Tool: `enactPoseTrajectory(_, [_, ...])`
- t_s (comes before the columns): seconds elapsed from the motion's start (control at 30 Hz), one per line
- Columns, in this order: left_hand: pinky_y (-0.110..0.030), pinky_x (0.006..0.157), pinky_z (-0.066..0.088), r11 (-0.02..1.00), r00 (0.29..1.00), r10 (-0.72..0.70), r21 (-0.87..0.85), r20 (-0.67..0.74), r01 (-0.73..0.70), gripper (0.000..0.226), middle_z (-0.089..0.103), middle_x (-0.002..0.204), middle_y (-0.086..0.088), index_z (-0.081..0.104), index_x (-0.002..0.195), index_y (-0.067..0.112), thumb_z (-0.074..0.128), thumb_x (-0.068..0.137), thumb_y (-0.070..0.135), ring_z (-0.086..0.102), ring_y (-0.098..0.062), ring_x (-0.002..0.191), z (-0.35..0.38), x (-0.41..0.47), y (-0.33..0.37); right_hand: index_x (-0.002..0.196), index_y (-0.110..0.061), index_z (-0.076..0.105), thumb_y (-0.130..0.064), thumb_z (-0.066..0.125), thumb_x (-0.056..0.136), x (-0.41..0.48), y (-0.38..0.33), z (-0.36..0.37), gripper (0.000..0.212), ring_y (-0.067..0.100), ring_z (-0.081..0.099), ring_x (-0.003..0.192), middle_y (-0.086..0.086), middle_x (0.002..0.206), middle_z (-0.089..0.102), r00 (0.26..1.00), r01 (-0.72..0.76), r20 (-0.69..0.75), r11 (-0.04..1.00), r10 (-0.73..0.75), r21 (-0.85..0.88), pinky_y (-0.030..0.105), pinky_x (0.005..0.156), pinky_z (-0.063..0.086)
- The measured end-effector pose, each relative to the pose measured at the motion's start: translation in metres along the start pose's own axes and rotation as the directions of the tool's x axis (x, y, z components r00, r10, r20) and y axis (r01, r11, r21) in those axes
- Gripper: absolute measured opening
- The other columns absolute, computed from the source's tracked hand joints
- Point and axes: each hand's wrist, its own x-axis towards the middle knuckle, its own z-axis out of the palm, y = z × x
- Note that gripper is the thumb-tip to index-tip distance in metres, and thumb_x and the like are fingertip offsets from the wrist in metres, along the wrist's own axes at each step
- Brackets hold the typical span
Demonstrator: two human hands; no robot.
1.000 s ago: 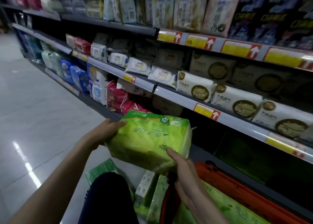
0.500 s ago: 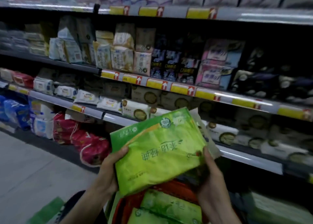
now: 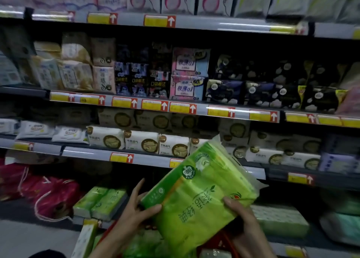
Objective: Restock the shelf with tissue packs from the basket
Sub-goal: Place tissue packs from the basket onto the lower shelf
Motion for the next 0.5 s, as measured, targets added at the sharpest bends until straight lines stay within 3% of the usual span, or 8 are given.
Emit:
enactPoseTrajectory(0.07, [-0.042, 0.089, 0.062, 0.964, 0.997, 0.044, 0.259, 0.061, -0.059, 0.114, 0.049, 0.144, 0.001, 0.032, 0.147, 0.059, 0.102, 0.059, 0.036, 0.071, -0.023, 0.114, -0.002, 0.016, 0.005, 0.144, -0.010, 0.057, -0.026, 0.106, 0.041, 0.017, -0.005, -0.017, 0.115, 0.047, 0.069, 0.119, 0.025, 0.133, 0.069, 0.997, 0.078, 0.021, 0.991, -0.076, -0.110, 0.063, 0.101, 0.055])
enactPoseTrajectory(0.13, [-0.034, 0.087, 0.061, 0.918, 0.983, 0.007, 0.388, 0.185, -0.080, 0.106, 0.047, 0.143, 0.007, 0.027, 0.152, 0.053, 0.093, 0.073, 0.028, 0.072, -0.016, 0.113, 0.008, 0.032, 0.009, 0.145, -0.009, 0.054, -0.032, 0.108, 0.034, 0.036, -0.014, -0.025, 0.125, 0.044, 0.071, 0.116, 0.025, 0.132, 0.070, 0.992, 0.126, 0.056, 0.970, -0.117, -0.206, 0.051, 0.087, 0.063])
enactPoseTrajectory(0.23, [-0.039, 0.106, 0.054, 0.833, 0.941, -0.018, 0.526, 0.339, -0.174, 0.102, 0.053, 0.146, 0.006, 0.029, 0.154, 0.050, 0.093, 0.077, 0.028, 0.060, -0.015, 0.131, 0.033, 0.052, 0.002, 0.148, -0.010, 0.050, -0.034, 0.109, 0.035, 0.063, -0.024, -0.036, 0.129, 0.041, 0.070, 0.118, 0.023, 0.133, 0.070, 0.981, 0.169, 0.144, 0.946, -0.133, -0.278, 0.048, 0.087, 0.062])
enactPoseTrajectory(0.3, [-0.043, 0.110, 0.051, 0.797, 0.949, -0.005, 0.574, 0.316, -0.187, 0.096, 0.058, 0.143, 0.005, 0.035, 0.150, 0.050, 0.094, 0.075, 0.034, 0.057, -0.015, 0.134, 0.043, 0.068, -0.007, 0.150, -0.009, 0.048, -0.028, 0.108, 0.041, 0.077, -0.029, -0.045, 0.125, 0.040, 0.069, 0.121, 0.021, 0.134, 0.070, 0.969, 0.196, 0.212, 0.920, -0.128, -0.339, 0.044, 0.087, 0.063])
enactPoseTrajectory(0.4, [-0.045, 0.106, 0.054, 0.839, 0.970, -0.014, 0.531, 0.243, -0.121, 0.090, 0.069, 0.133, 0.009, 0.044, 0.146, 0.033, 0.095, 0.073, 0.031, 0.065, -0.012, 0.124, 0.056, 0.087, -0.021, 0.151, -0.012, 0.045, -0.006, 0.100, 0.054, 0.090, -0.034, -0.057, 0.112, 0.038, 0.068, 0.125, 0.018, 0.137, 0.068, 0.937, 0.278, 0.319, 0.857, -0.142, -0.434, 0.042, 0.089, 0.063])
enactPoseTrajectory(0.5, [-0.046, 0.105, 0.054, 0.829, 0.984, 0.023, 0.547, 0.179, -0.119, 0.074, 0.073, 0.125, 0.005, 0.061, 0.131, 0.023, 0.098, 0.066, 0.022, 0.067, -0.013, 0.119, 0.067, 0.098, -0.037, 0.147, -0.032, 0.047, 0.002, 0.100, 0.058, 0.094, -0.038, -0.063, 0.109, 0.021, 0.070, 0.122, -0.002, 0.133, 0.071, 0.923, 0.326, 0.353, 0.800, -0.155, -0.503, 0.034, 0.087, 0.063])
